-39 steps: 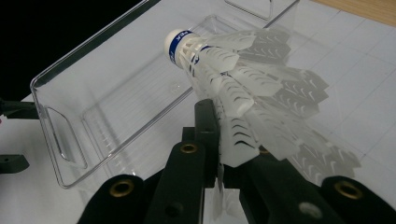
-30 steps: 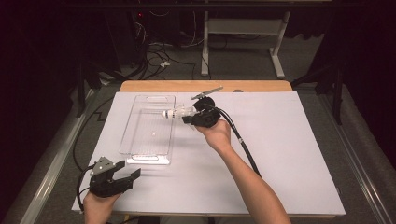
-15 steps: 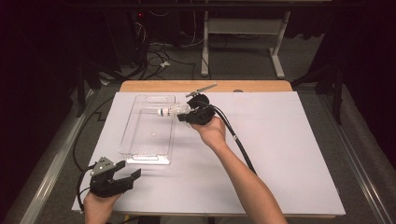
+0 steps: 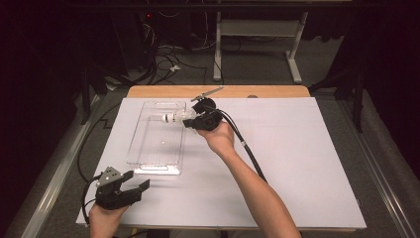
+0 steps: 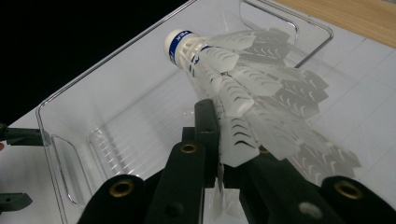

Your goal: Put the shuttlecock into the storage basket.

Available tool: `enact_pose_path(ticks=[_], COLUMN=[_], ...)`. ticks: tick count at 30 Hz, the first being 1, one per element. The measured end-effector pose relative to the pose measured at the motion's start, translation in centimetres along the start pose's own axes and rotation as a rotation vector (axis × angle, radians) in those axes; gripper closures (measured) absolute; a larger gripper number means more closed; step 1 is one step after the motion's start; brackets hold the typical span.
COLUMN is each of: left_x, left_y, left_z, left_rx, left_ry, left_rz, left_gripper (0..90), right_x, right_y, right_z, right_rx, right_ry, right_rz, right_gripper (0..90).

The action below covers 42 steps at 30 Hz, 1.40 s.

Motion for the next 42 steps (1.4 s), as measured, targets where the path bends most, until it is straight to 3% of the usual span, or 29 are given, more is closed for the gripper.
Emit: enact_pose_path(ticks=[42], left_x=[0.0], left_y=[0.0], left_z=[0.1], left_rx=[0.006], left_ry=[0.002], left_rz=[-0.01], left_gripper=[28.9], right_x=[-3.1], right_y=[-0.3], right_z=[1.8], right_rx=[0.012], right_ry=[-0.031], right_rz=[0.005], right_gripper=[89.2])
Point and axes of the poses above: each handheld gripper's, and its own axes: x roughly backward along the jaws, z roughly out of its top, y roughly to its right, the point moved 7 cm from there along -x, roughly forward along the jaws, and after that the axes turned 13 degrees about x, right-handed, at the moved point
